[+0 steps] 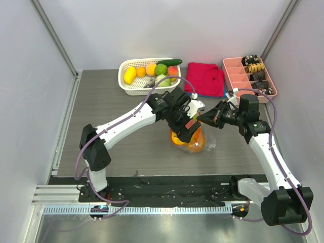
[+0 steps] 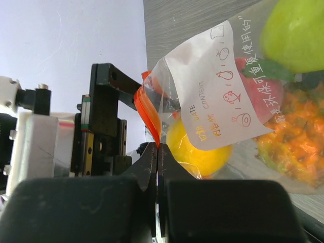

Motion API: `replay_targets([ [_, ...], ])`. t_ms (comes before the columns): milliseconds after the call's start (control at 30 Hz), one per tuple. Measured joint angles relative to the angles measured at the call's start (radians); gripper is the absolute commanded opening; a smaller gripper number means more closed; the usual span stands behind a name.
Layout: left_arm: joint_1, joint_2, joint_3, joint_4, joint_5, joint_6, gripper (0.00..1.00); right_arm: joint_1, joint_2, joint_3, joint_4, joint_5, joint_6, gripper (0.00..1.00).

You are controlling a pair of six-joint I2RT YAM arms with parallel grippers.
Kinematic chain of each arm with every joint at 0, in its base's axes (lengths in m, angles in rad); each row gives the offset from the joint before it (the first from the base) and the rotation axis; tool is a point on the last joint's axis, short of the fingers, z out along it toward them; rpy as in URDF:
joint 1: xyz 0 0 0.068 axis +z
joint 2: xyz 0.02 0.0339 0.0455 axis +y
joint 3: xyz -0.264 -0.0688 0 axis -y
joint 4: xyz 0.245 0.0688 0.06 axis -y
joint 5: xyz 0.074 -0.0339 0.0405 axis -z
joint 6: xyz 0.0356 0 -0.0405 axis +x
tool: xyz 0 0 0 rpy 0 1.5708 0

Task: Place the food in the zip-top bag and seal the zipper
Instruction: Place the fake fruit in the zipper food storage bag, then adjust the zipper food storage bag at the center of the board.

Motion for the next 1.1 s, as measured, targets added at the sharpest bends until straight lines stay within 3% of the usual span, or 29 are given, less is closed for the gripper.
replay_targets([
  [233,0.038,-0.038,-0.001,0.035,0.038,-0.038,1.00,0.000,0.000,0.000,-0.005,-0.008,-0.016,0.01],
  [367,0.134,-0.122,-0.022,0.059,0.116,0.052,0.98,0.000,0.005,0.000,-0.009,-0.016,-0.034,0.01],
  [533,0.241,-0.328,-0.168,0.069,0.203,0.404,0.93,0.000,0.015,0.000,-0.016,-0.032,-0.053,0.01],
  [700,0.143,-0.499,-0.385,0.054,0.222,0.929,0.90,0.000,0.018,0.000,-0.018,-0.039,-0.074,0.01],
  [800,0.092,-0.510,-0.481,0.072,0.215,1.152,0.89,0.000,0.018,0.000,-0.019,-0.040,-0.084,0.01],
  [933,0.066,-0.467,-0.517,0.095,0.193,1.359,0.87,0.000,0.018,0.001,-0.028,-0.042,-0.094,0.01],
  [1100,0.053,-0.412,-0.516,0.157,0.166,1.496,0.87,0.000,0.023,0.008,-0.044,-0.048,-0.111,0.01],
])
